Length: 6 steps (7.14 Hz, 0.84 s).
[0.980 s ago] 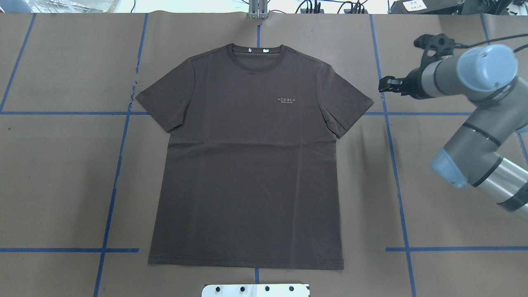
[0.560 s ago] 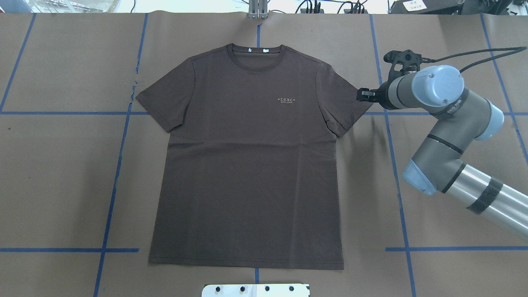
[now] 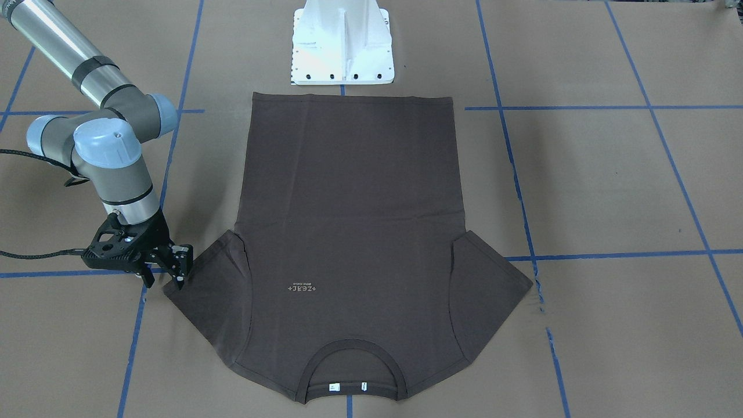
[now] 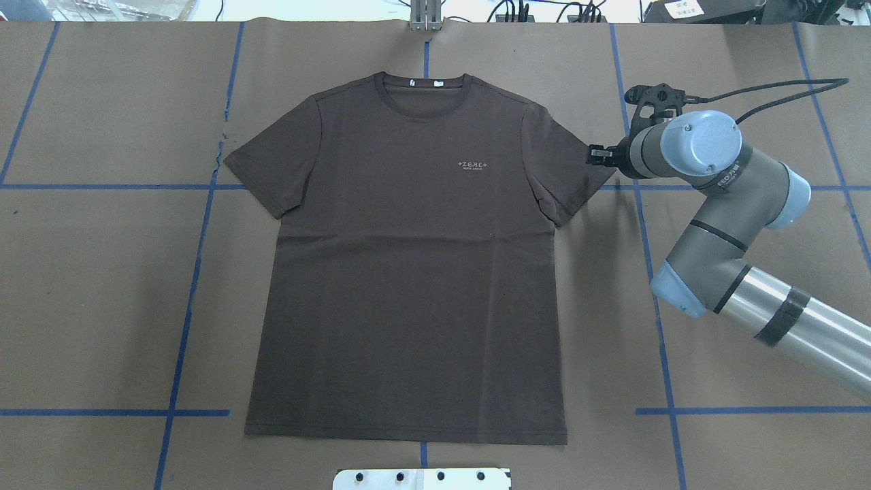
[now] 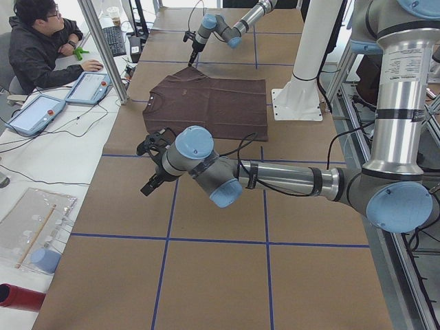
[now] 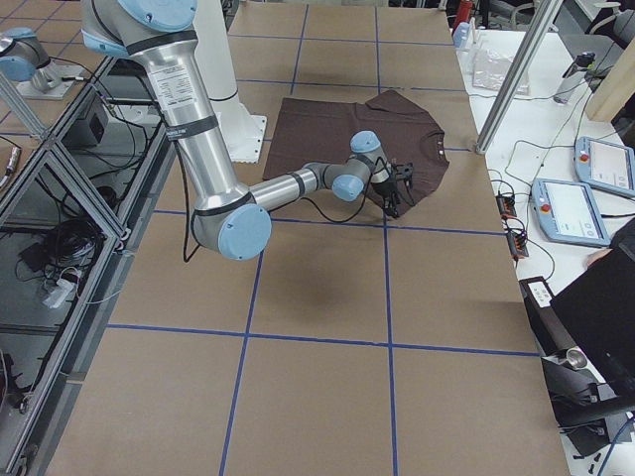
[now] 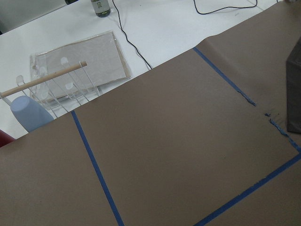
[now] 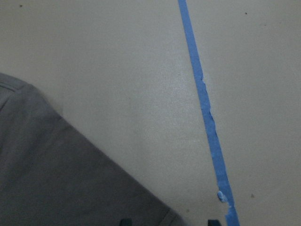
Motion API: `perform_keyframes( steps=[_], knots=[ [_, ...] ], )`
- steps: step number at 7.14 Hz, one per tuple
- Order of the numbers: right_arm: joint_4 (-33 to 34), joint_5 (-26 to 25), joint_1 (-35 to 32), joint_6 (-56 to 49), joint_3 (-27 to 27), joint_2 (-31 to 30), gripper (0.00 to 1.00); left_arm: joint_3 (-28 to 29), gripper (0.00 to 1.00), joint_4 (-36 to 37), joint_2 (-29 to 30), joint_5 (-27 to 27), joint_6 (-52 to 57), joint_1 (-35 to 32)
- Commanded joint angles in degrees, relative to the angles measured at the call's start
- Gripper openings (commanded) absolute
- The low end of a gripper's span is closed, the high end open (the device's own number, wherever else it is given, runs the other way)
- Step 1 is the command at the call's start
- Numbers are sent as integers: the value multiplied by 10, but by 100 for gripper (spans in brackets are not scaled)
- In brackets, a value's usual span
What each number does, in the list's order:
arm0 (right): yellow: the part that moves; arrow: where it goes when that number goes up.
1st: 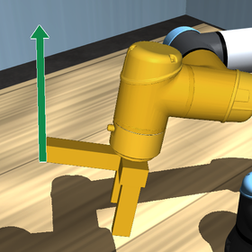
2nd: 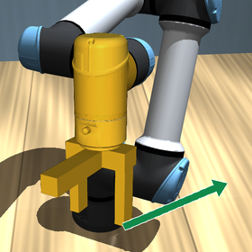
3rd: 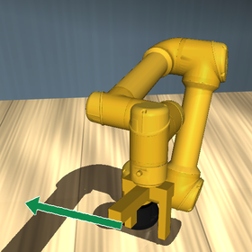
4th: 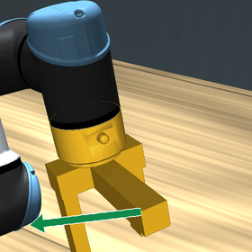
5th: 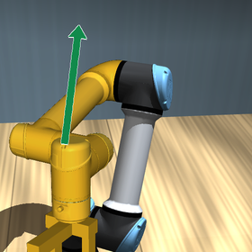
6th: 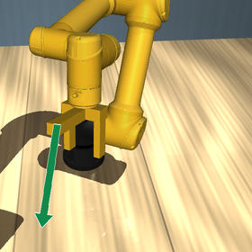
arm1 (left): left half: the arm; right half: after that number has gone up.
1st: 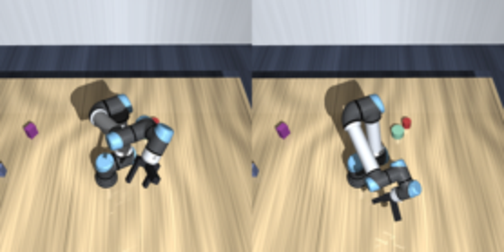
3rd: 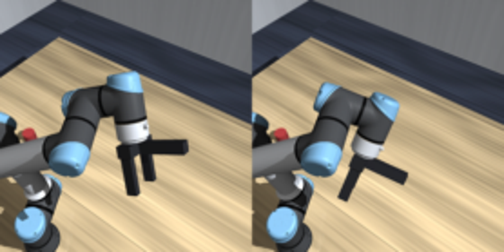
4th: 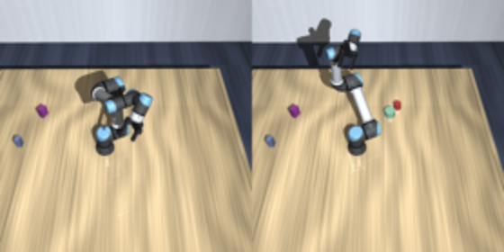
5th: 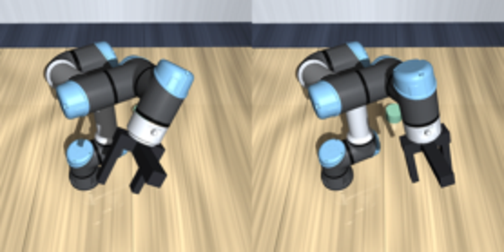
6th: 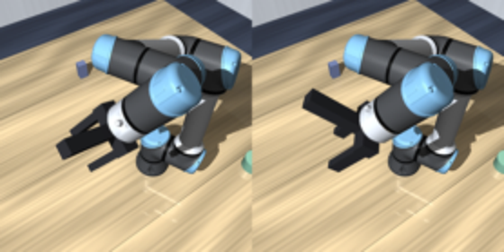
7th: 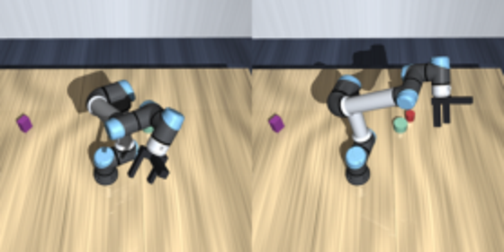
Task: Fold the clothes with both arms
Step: 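Move the right gripper to the sleeve nearest it and grasp its edge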
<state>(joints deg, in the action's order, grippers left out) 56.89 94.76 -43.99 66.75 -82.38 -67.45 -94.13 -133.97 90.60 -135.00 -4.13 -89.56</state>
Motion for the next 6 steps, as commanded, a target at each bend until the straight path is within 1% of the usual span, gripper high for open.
perform_keyframes(
  steps=[1, 4, 6],
  knots=[
    [0, -5, 3, 0, 6, 0, 62, 1, 100, 0, 0, 0, 0, 0],
    [0, -10, 8, 0, 24, 18, 61, 1, 100, 0, 0, 0, 0, 0],
    [0, -11, 8, 0, 27, 17, 61, 1, 100, 0, 0, 0, 0, 0]
  ],
)
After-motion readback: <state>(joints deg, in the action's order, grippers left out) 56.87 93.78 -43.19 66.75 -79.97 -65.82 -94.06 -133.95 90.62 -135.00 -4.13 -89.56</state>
